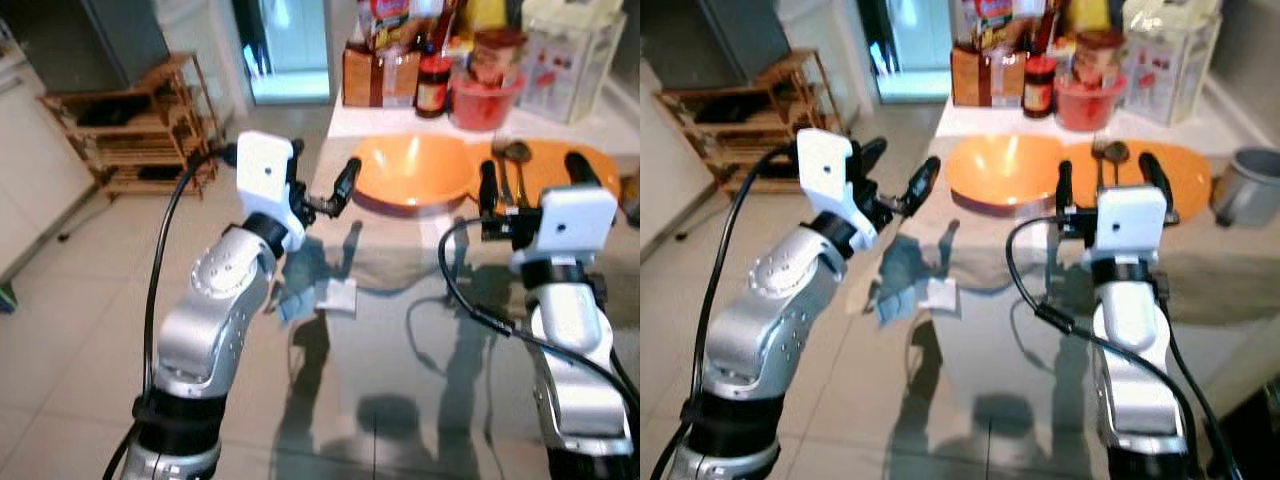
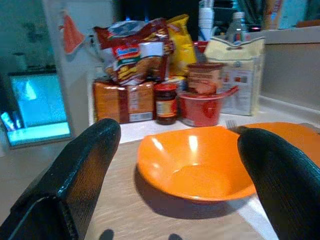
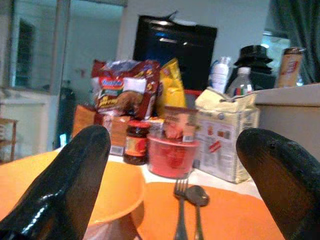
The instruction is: Setting the table
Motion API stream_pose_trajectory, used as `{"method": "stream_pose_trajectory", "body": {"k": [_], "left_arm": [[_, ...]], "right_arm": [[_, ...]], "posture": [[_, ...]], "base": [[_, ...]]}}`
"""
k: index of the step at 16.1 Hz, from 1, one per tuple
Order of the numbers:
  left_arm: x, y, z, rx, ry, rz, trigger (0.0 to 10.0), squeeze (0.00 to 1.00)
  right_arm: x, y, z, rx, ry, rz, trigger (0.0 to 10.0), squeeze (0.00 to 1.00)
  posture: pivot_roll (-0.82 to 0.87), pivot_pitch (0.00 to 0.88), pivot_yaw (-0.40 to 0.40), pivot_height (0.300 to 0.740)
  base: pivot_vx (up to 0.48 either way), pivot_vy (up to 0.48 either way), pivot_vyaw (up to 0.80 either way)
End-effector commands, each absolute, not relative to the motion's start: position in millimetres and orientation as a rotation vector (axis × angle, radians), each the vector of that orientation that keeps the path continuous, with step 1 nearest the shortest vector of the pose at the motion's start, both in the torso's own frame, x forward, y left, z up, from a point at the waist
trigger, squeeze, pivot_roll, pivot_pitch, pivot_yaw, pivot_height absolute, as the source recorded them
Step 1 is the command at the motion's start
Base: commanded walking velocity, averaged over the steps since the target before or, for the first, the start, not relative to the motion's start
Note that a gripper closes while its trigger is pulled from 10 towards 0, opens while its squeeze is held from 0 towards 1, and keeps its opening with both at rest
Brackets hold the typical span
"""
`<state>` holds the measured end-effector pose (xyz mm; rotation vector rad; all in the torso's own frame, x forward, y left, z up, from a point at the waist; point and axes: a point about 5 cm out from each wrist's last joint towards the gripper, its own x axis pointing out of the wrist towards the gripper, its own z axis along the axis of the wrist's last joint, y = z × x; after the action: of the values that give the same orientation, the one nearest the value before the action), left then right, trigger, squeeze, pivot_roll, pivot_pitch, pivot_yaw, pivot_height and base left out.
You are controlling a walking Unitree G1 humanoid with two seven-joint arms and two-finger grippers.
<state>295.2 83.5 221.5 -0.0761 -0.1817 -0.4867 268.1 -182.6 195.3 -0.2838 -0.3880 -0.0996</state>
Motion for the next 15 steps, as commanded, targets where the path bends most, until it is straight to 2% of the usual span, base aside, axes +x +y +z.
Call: {"method": "stream_pose_trajectory", "body": {"k": [1, 5, 10, 13, 15], "left_arm": [[297.0, 93.4, 218.5, -0.066, -0.16, -0.445, 10.0, 0.0], [296.7, 93.1, 217.5, -0.085, -0.156, -0.44, 10.0, 0.0], [302.6, 104.7, 226.2, -0.039, -0.157, -0.377, 10.0, 0.0], [319.9, 123.8, 240.7, -0.029, -0.12, -0.34, 10.0, 0.0], [345.2, 142.1, 239.9, -0.102, 0.028, -0.31, 10.0, 0.0]], "right_arm": [[268.5, -175.2, 195.8, -0.27, -0.388, -0.075, 10.0, 0.0], [268.2, -174.7, 194.0, -0.27, -0.379, -0.066, 10.0, 0.0], [267.3, -174.6, 196.5, -0.272, -0.391, -0.061, 10.0, 0.0], [263.4, -173.6, 194.1, -0.243, -0.369, -0.019, 10.0, 0.0], [260.9, -178.3, 178.6, -0.188, -0.274, 0.023, 10.0, 0.0]], "posture": [[-0.14, 0.0, 0.102, 0.74], [-0.14, 0.0, 0.096, 0.74], [-0.15, 0.0, 0.09, 0.74], [-0.15, 0.0, 0.095, 0.74], [-0.16, 0.0, 0.105, 0.74]], "base": [[0.371, -0.3, 0.0], [0.411, -0.073, 0.0], [0.0, 0.0, 0.0], [0.0, 0.0, 0.0], [0.0, 0.0, 0.0]]}}
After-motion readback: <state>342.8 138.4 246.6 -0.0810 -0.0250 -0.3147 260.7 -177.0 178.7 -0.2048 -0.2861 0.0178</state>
